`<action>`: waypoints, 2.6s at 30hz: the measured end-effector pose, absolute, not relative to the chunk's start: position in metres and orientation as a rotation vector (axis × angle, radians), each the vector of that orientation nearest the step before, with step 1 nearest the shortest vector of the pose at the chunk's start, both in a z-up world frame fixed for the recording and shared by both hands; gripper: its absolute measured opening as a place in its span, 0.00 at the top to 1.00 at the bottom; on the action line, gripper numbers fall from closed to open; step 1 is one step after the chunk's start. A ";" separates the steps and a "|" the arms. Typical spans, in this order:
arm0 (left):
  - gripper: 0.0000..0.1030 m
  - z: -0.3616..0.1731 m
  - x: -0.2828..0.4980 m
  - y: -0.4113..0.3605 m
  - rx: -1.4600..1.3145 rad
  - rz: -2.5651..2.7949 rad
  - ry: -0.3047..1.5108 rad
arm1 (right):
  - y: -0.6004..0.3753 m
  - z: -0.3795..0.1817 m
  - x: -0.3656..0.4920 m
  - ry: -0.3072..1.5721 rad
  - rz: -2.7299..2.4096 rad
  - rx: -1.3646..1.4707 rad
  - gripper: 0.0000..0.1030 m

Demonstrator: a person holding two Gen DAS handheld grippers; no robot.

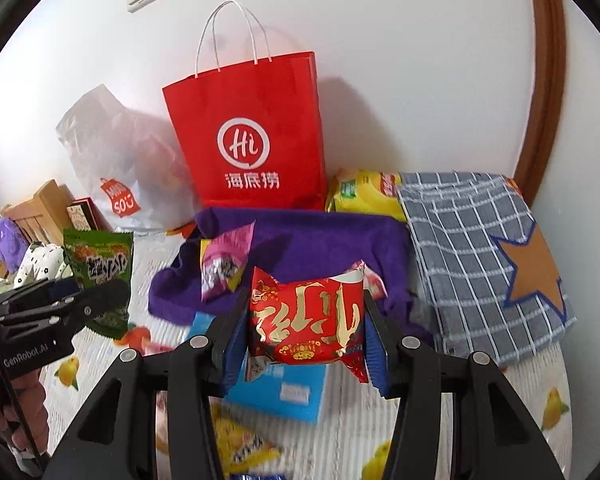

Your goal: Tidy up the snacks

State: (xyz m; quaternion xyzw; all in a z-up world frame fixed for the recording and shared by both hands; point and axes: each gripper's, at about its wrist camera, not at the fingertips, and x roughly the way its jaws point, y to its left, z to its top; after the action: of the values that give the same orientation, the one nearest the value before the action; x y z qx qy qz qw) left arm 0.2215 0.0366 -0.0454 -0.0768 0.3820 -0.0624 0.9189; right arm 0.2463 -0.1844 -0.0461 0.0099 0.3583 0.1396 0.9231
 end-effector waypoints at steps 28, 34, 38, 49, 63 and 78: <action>0.54 -0.091 0.336 0.042 -0.155 -0.106 0.867 | -0.181 -0.096 0.377 0.844 0.291 0.049 0.51; 0.54 -0.102 0.344 0.051 -0.180 -0.107 0.895 | -0.179 -0.118 0.388 0.896 0.285 0.029 0.51; 0.54 -0.104 0.345 0.055 -0.193 -0.112 0.898 | -0.177 -0.129 0.393 0.926 0.284 0.021 0.51; 0.54 -0.114 0.349 0.045 -0.173 -0.135 0.941 | -0.165 -0.146 0.397 0.970 0.292 -0.023 0.50; 0.53 -0.124 0.351 0.039 -0.161 -0.143 0.977 | -0.167 -0.157 0.404 1.013 0.272 -0.044 0.47; 0.30 -0.108 0.344 0.031 -0.134 -0.163 0.944 | -0.172 -0.134 0.393 0.961 0.257 -0.032 0.35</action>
State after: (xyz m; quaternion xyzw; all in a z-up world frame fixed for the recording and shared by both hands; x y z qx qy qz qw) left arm 0.3437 0.0308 -0.1084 -0.0645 0.4539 -0.0783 0.8853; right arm 0.3935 -0.1716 -0.1343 -0.0154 0.4609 0.1233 0.8787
